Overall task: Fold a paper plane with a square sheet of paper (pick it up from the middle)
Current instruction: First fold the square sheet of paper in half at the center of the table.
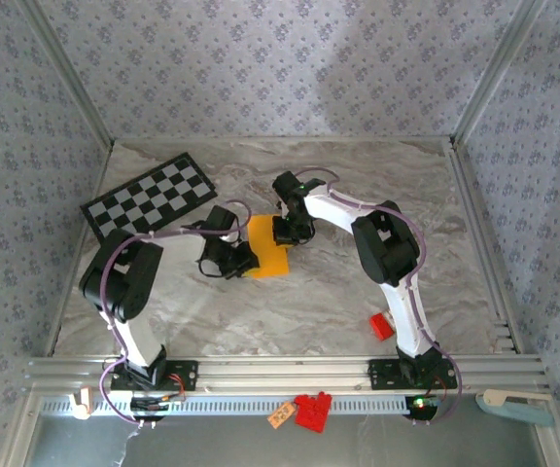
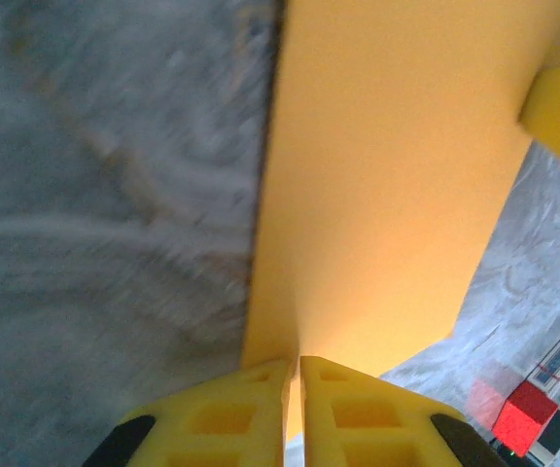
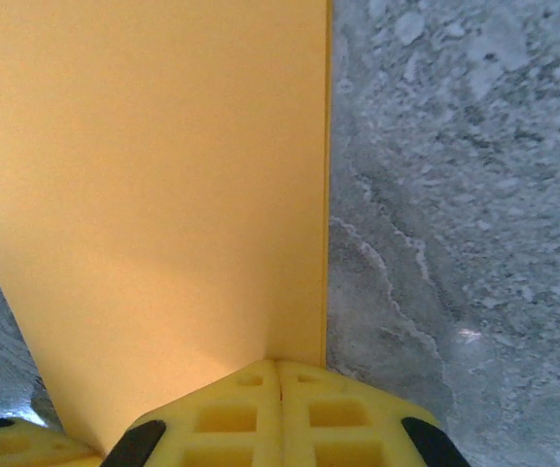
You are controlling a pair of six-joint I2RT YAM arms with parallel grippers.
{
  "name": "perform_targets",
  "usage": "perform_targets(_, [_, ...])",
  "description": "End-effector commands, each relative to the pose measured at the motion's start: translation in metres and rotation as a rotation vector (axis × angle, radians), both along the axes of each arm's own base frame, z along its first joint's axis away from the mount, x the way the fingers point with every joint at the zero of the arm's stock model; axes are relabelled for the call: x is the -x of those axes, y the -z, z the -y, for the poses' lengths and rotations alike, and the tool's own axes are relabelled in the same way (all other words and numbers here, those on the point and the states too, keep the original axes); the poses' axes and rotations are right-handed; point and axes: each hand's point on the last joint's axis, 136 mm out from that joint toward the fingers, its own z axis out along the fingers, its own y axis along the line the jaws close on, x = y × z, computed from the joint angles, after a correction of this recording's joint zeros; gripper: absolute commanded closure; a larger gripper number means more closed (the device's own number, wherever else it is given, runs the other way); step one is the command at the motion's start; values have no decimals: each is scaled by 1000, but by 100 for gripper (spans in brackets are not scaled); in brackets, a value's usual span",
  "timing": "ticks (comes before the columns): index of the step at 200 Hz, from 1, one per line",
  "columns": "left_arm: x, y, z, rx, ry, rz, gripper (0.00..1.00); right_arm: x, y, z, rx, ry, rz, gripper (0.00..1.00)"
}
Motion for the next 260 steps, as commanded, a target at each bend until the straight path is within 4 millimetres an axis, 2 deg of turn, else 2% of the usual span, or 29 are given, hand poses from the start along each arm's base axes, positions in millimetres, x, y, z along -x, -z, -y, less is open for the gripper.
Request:
perform_targets(1, [39,17,-36,-141,-17,-123,87,63,100,115,503,-4,-236,94])
perform_targets(20, [30,-2,-31,-106,-23,-75,87,63,100,115,503,-4,-235,94])
perform_targets(49, [-3,-48,1,68,-32,63,86,62,100,114,500,-3,-232,94])
perform_targets(62, [-11,-58,11,103,-21,86,86,63,100,114,497,-4,-234,94])
perform_targets(85, [-14,-46,19,87,-2,53,86,64,101,114,498,-2,-235,94])
perform_targets(120, [-5,-17,24,47,36,-6,86,64,101,114,497,0,-234,95])
perform_targets(153, [20,17,4,-32,61,-86,86,63,101,115,498,-2,-233,95])
perform_targets(189, [55,27,-23,-114,92,-138,87,63,101,115,497,3,-232,95])
perform_targets(206, [63,23,-35,-120,87,-145,87,63,100,115,495,5,-231,95])
perform_targets(217, [60,16,-37,-106,78,-120,86,63,100,115,492,6,-229,95])
perform_targets(236, [41,-11,-26,-49,74,-38,86,57,97,110,468,7,-214,95])
perform_targets(260, [7,-48,-13,13,37,81,83,44,80,88,374,-9,-164,94])
